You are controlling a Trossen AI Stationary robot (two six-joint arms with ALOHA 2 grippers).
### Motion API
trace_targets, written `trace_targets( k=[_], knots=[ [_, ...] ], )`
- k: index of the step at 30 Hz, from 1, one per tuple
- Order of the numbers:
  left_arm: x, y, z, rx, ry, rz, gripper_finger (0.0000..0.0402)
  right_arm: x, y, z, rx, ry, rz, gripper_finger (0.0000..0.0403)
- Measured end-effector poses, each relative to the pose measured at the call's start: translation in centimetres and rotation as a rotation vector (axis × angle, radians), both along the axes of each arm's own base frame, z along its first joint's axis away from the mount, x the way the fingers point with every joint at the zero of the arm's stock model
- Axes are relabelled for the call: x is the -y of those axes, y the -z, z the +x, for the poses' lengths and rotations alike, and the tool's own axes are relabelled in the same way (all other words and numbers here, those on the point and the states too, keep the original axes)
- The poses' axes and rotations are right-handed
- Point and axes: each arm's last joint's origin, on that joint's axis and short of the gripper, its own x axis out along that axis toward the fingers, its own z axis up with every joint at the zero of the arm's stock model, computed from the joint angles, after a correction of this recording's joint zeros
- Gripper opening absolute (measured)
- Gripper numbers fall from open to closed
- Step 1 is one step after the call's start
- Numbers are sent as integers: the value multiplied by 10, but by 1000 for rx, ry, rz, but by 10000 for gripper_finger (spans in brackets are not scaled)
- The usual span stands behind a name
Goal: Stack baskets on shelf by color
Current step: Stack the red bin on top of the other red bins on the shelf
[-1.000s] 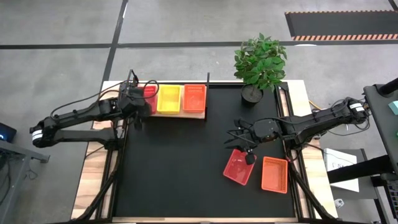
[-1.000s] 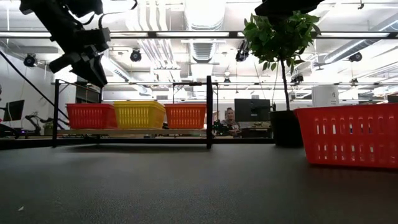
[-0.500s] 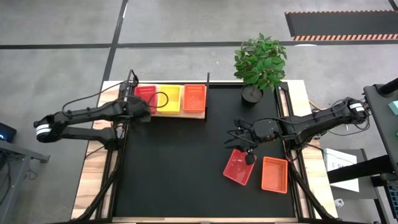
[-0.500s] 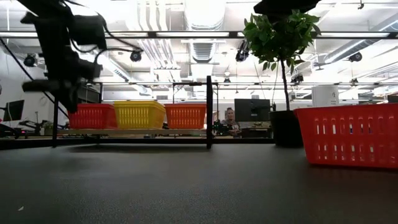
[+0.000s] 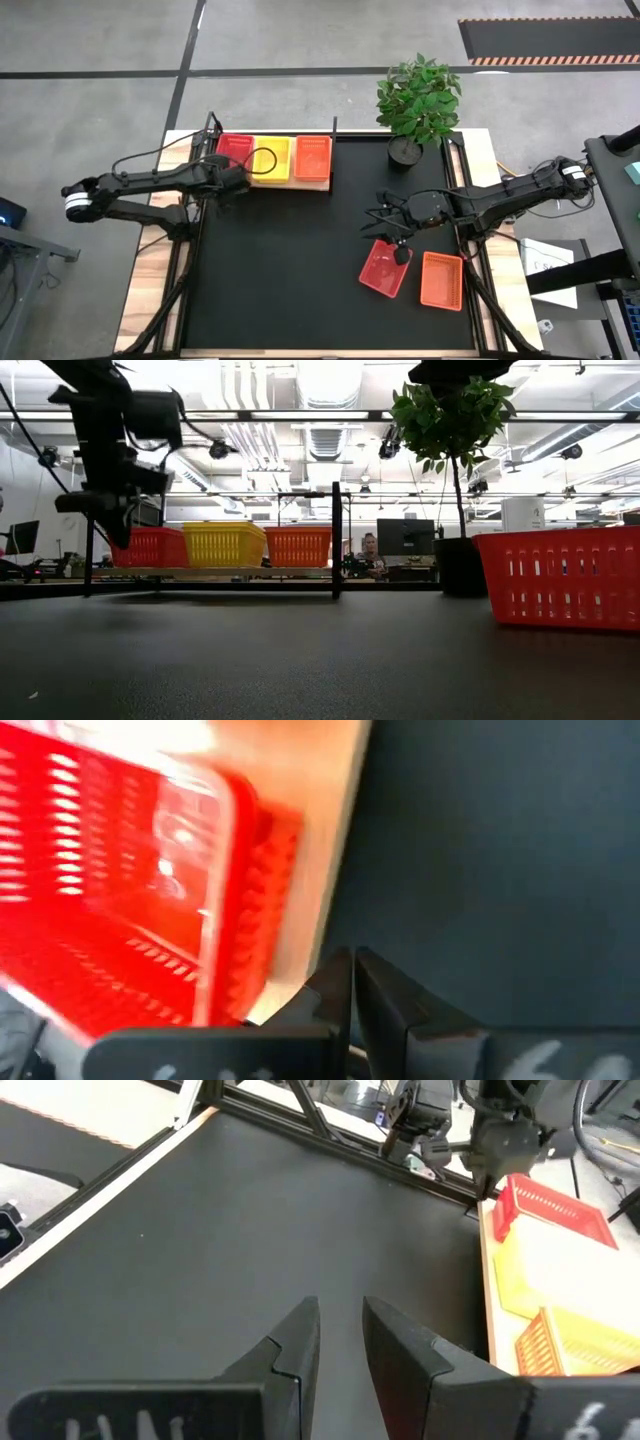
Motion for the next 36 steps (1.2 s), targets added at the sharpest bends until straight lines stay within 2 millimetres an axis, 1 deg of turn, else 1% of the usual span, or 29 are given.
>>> trace_targets(
  k=[5,7,9,14,16,20,24,28,32,36],
  knots=[
    [18,-17,10,78,36,216,0,0,3,0,-8,0,-3,73],
    [26,-25,14,148,91,242,0,0,4,-1,-9,1,-5,73],
    [34,-33,23,282,147,229,0,0,5,-1,-12,-1,-12,73],
    [62,-50,49,665,339,81,0,0,1,1,35,-13,-30,73],
    [77,-54,59,768,416,65,0,0,0,1,44,-17,-36,73],
    [105,-59,71,901,554,45,0,0,0,1,46,-20,-42,73],
    [126,-56,77,996,629,20,0,0,0,1,47,-20,-41,73],
    [141,-51,83,1086,665,-5,0,-1,-4,3,99,-20,-31,73],
    [159,-43,86,1103,717,-39,0,-1,-5,4,117,-22,-27,73],
    [175,-40,88,1140,760,-71,0,-1,-7,4,124,-9,9,73]
  ],
)
